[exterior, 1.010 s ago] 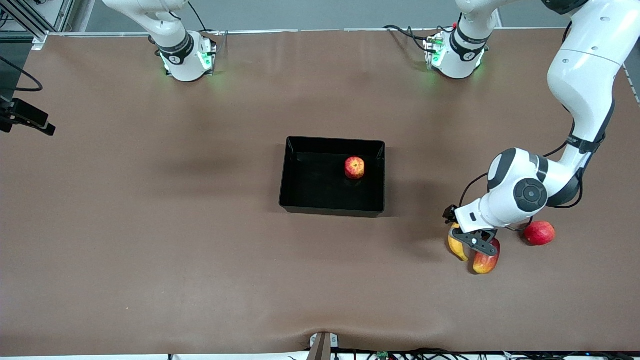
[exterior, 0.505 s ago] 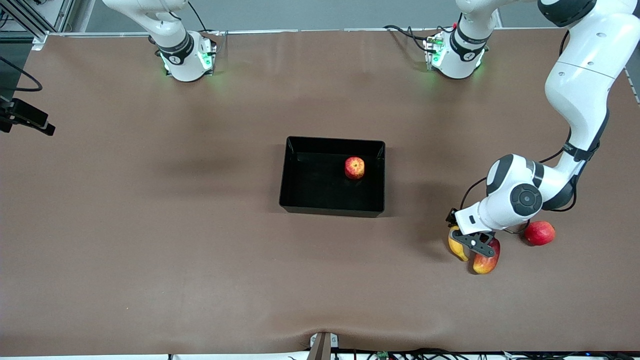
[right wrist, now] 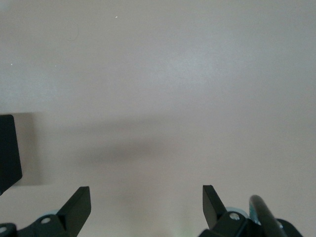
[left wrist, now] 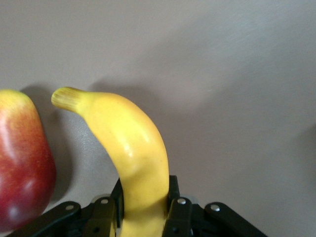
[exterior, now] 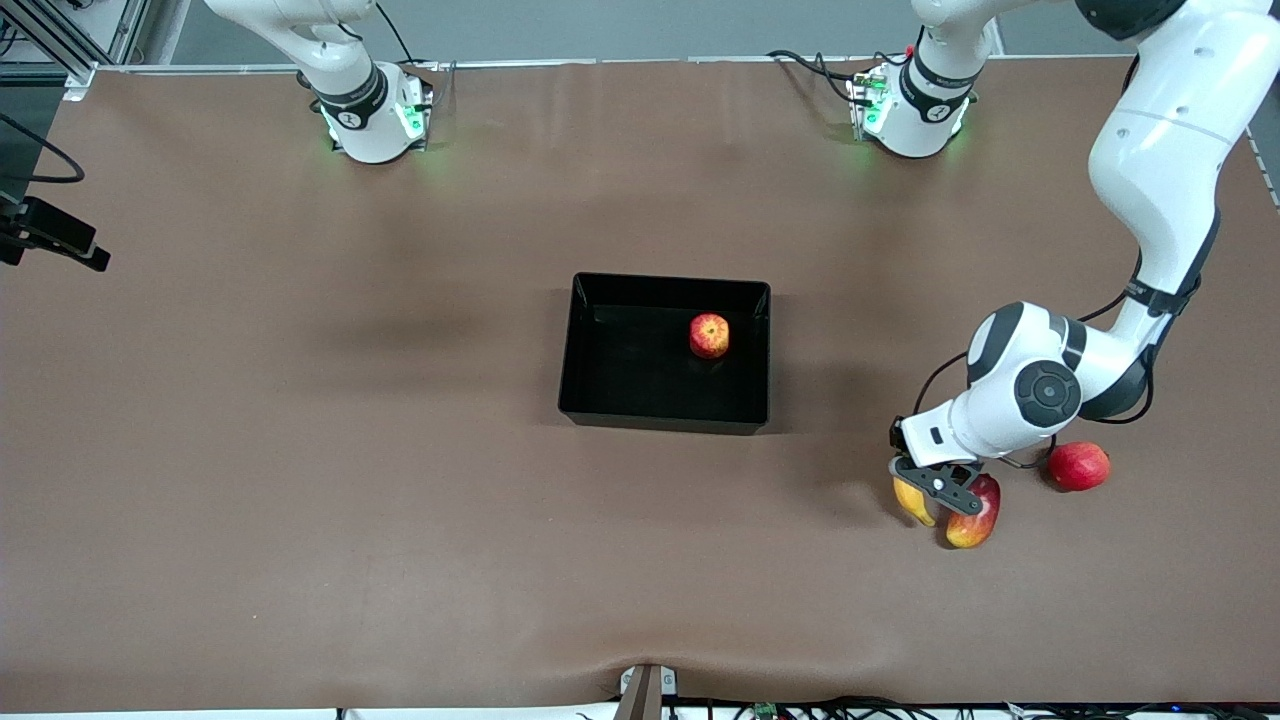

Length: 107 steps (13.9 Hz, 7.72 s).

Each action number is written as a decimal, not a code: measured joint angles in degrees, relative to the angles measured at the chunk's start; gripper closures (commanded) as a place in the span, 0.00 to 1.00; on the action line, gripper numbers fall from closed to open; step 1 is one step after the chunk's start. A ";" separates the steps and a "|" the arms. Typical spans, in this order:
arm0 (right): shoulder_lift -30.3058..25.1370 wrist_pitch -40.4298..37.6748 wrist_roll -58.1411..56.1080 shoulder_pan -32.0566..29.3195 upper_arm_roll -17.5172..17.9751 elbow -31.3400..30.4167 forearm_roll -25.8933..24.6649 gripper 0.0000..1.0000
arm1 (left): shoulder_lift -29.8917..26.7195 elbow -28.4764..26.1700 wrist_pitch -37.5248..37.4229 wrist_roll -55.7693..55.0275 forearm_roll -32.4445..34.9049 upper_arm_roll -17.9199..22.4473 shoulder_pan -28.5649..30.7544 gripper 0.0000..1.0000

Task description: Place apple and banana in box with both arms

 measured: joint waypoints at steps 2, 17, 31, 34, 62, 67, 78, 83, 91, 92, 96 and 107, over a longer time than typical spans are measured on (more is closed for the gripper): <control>0.00 0.00 0.00 0.00 0.00 0.01 0.00 0.00 | -2.77 1.10 -4.69 -2.81 0.00 -3.52 -0.12 1.00; 0.05 -0.05 0.00 -0.03 0.00 0.03 0.00 0.00 | -3.46 4.83 -8.10 -46.36 -0.06 -9.76 -22.80 1.00; 0.07 -0.11 0.00 -0.05 0.00 0.03 0.00 0.00 | 4.75 16.18 -7.62 -58.65 -0.07 6.32 -47.08 1.00; 0.07 -0.11 0.00 -0.05 0.00 0.03 0.00 0.00 | 5.99 16.22 -4.98 -58.65 -0.07 6.35 -47.32 1.00; 0.50 -0.14 0.00 -0.32 -0.02 0.03 0.00 0.00 | 0.07 19.69 -9.73 -58.74 -0.07 10.30 -45.76 0.00; 0.52 -0.14 0.00 -0.34 -0.02 0.04 0.00 0.00 | -9.93 19.65 -21.94 -56.61 -0.07 10.34 -40.52 0.00; 0.54 -0.14 0.00 -0.35 0.02 0.06 0.00 0.00 | -22.84 19.48 -35.66 -43.60 -6.77 10.34 -24.88 0.00; 0.56 -0.16 0.00 -0.35 0.04 0.06 0.00 0.00 | -28.29 17.42 -37.79 -36.21 -11.78 11.92 -22.60 0.00; 0.57 -0.17 0.00 -0.36 0.05 0.07 0.00 0.00 | -41.94 5.67 -38.39 -13.27 -24.89 29.95 -25.00 0.00; 0.57 -0.17 0.00 -0.36 0.06 0.07 0.00 0.00 | -43.45 4.17 -38.39 -12.81 -25.56 31.08 -25.33 0.00; 0.57 -0.17 0.00 -0.36 0.06 0.07 0.00 0.00 | -48.96 -0.88 -38.19 -12.70 -25.81 33.18 -27.08 0.00; 0.57 -0.17 0.00 -0.36 0.07 0.08 0.00 0.00 | -51.41 -2.95 -36.89 -13.36 -25.82 34.27 -26.82 0.00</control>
